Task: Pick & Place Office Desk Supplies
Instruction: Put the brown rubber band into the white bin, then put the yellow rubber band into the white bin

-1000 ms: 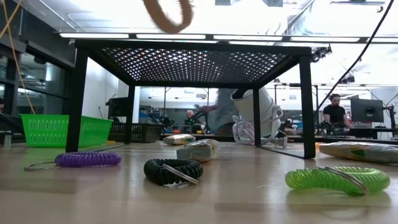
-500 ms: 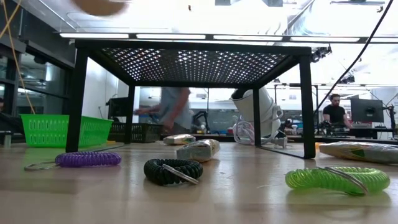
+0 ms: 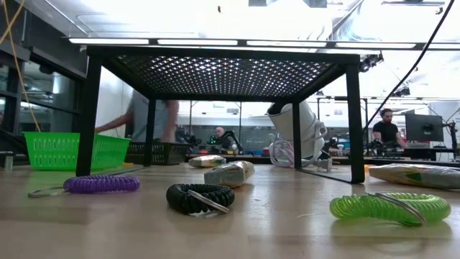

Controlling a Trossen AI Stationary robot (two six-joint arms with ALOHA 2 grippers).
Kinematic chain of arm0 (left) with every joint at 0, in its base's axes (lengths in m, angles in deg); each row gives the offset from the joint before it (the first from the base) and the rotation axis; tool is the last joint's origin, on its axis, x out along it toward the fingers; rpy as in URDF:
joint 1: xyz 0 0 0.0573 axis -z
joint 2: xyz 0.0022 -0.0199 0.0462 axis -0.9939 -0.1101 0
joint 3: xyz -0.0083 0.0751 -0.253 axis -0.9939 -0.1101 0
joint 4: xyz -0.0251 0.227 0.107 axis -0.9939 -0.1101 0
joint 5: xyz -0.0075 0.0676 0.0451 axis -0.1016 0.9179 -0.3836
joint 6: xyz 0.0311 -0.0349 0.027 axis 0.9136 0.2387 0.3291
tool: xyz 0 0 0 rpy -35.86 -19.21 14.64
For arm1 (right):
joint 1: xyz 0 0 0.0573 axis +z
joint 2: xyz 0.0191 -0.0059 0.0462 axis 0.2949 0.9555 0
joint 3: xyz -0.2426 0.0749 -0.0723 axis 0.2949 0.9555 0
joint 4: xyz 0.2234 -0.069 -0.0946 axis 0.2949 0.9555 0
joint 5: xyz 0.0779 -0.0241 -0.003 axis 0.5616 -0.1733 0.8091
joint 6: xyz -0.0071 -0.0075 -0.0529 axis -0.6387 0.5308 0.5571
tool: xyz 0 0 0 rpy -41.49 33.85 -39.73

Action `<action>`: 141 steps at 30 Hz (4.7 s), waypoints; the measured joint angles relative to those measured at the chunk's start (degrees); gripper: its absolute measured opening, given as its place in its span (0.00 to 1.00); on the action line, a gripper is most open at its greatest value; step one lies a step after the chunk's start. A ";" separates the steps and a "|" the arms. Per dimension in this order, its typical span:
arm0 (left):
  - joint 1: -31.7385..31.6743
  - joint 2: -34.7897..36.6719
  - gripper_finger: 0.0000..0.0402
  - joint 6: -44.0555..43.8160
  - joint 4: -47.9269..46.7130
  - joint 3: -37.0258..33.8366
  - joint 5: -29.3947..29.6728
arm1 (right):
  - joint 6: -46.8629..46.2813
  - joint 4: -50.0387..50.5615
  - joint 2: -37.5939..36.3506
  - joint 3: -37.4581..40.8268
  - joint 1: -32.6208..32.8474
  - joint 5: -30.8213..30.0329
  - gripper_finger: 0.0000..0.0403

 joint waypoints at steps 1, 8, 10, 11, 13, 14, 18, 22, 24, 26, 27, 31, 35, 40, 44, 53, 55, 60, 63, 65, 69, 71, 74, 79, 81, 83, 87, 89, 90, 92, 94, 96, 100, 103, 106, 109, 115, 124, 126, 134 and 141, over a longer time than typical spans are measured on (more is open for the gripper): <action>0.65 0.00 0.00 -2.21 -1.61 0.00 0.79 | 0.00 -0.01 0.00 0.00 0.00 0.00 0.33; 4.62 -0.17 0.00 -16.56 -12.06 -0.02 6.03 | -0.86 -0.01 0.00 0.00 0.00 -0.01 0.33; 5.46 -0.59 0.00 -18.74 -12.70 0.00 6.36 | -1.46 -0.05 0.00 0.00 0.00 -0.01 0.33; 6.03 -0.83 0.00 -19.42 -12.75 -0.01 6.40 | -1.47 -0.05 0.00 0.00 0.00 -0.01 0.33; 7.02 -1.45 0.00 -20.64 -12.59 0.00 6.51 | -1.48 -0.05 0.00 0.00 0.00 -0.01 0.33; 7.34 -1.81 0.00 -21.30 -12.62 0.00 6.52 | -1.49 -0.07 0.00 0.00 0.00 -0.01 0.33; 8.70 -3.56 0.00 -25.67 -14.07 -0.01 6.19 | -1.49 -0.05 0.00 0.00 0.00 -0.01 0.33; 9.71 -5.43 0.00 -30.55 -15.53 -0.02 4.49 | -1.42 -0.03 0.00 0.00 0.00 -0.01 0.33; 10.12 -6.22 0.00 -32.23 -15.64 -0.02 3.65 | -1.42 -0.03 0.00 0.00 0.00 -0.01 0.33; 10.19 -7.19 0.00 -33.42 -15.59 -0.02 2.10 | -1.40 -0.03 0.00 0.00 0.00 -0.01 0.33; 10.19 -7.68 0.00 -33.62 -15.65 -0.02 1.55 | -1.40 -0.04 0.00 0.00 0.00 -0.01 0.33; 9.83 -9.50 0.00 -33.77 -15.64 -0.02 0.88 | -1.36 -0.03 0.00 0.00 0.00 -0.01 0.33; 8.67 -10.16 0.01 -33.77 -15.54 -0.02 0.74 | -1.31 -0.03 0.00 0.00 0.00 -0.10 0.33; 7.61 -10.16 0.08 -32.48 -15.56 -0.02 0.60 | -1.40 -0.05 0.00 0.00 0.00 -0.14 0.33; 7.59 -10.16 0.15 -32.08 -15.55 -0.02 -0.35 | -1.42 -0.05 0.00 0.00 0.00 -0.14 0.33; 7.59 -10.19 0.21 -32.10 -15.17 -0.02 -0.56 | -1.42 0.20 0.00 0.00 0.00 -0.16 0.33; 7.59 -10.19 0.21 -32.00 -15.09 -0.02 -0.56 | -1.42 0.51 0.00 0.00 0.00 -0.16 0.33; 7.52 -10.19 0.21 -31.82 -15.11 -0.02 -0.54 | -1.45 1.40 0.00 0.00 0.00 -0.42 0.33; 6.83 -10.19 0.21 -31.31 -15.11 -0.02 -0.52 | -1.46 1.38 0.00 0.00 0.00 -2.14 0.33; 6.14 -10.19 0.21 -30.28 -15.12 -0.02 -0.24 | -1.46 1.37 -0.24 0.00 0.00 -2.29 0.33; 4.38 -10.19 0.21 -27.41 -15.12 -0.02 -0.12 | -2.83 2.15 -1.82 -0.02 -0.51 -2.17 0.33; 3.44 -10.19 0.21 -25.39 -15.12 -0.02 -0.12 | -4.02 4.18 -2.95 -0.02 -1.13 -2.17 0.33; 1.82 -10.19 0.21 -22.62 -15.12 -0.02 -0.12 | -5.88 7.22 -4.83 -0.02 -2.73 -3.99 0.33; -0.97 -10.19 0.21 -19.77 -15.12 -0.02 -0.10 | -8.52 13.66 -8.40 -0.04 -6.12 -9.70 0.33; -2.05 -10.19 0.21 -19.24 -15.10 -0.02 -0.10 | -9.06 15.79 -9.50 -0.04 -7.77 -11.90 0.33; -3.08 -10.19 0.21 -19.15 -15.12 -0.02 -0.10 | -9.18 16.63 -10.60 -0.02 -9.63 -13.96 0.33; -4.85 -10.19 0.21 -19.13 -15.10 -0.02 -0.10 | -7.05 16.03 -12.53 -0.02 -13.70 -16.28 0.33; -5.55 -10.19 0.21 -19.12 -15.10 -0.02 -0.09 | -6.54 15.85 -13.40 -0.02 -16.07 -17.53 0.33; -5.90 -10.19 0.21 -19.11 -15.12 -0.02 -0.09 | -5.98 16.08 -13.92 -0.02 -17.36 -17.96 0.33; -6.56 -10.19 0.21 -19.11 -15.09 -0.02 -0.10 | -4.97 15.87 -14.73 -0.02 -20.46 -18.36 0.33; -7.13 -10.19 0.21 -19.11 -15.00 -0.02 -0.10 | -4.04 16.02 -15.70 -0.02 -24.25 -18.41 0.33; -7.63 -10.19 0.21 -19.11 -14.90 -0.02 -0.09 | -3.89 15.91 -15.89 -0.02 -27.54 -18.56 0.33; -8.57 -10.19 0.21 -19.11 -14.64 -0.02 -0.09 | -3.91 16.02 -15.82 -0.02 -33.05 -18.36 0.33; -9.56 -10.16 0.21 -18.90 -14.66 -0.02 -0.08 | -3.96 15.91 -15.50 -0.02 -35.97 -18.13 0.33; -10.89 -9.73 0.21 -16.48 -14.18 -0.02 -0.04 | -3.93 15.99 -15.08 -0.02 -37.67 -18.06 0.33; -12.45 -9.14 0.21 -13.73 -12.80 -0.02 -0.04 | -3.96 15.96 -15.10 -0.02 -38.55 -17.78 0.33; -15.95 -8.15 0.21 -8.45 -10.99 -0.02 -0.02 | -3.98 15.95 -15.12 -0.02 -38.71 -16.49 0.33; -22.07 -7.84 0.21 -1.42 -9.15 -0.02 -0.02 | -3.98 15.93 -15.12 -0.02 -38.60 -10.71 0.33; -23.38 -7.55 0.21 0.44 -9.04 -0.03 -0.02 | -3.98 15.94 -15.12 -0.02 -38.60 -8.47 0.33; -25.72 0.44 0.21 6.07 -9.50 -0.03 0.12 | -4.00 15.95 -15.12 -0.02 -38.60 2.88 0.33; -25.89 8.41 0.21 8.72 -19.82 0.00 4.66 | -4.00 15.95 -15.12 -0.02 -38.58 11.92 0.33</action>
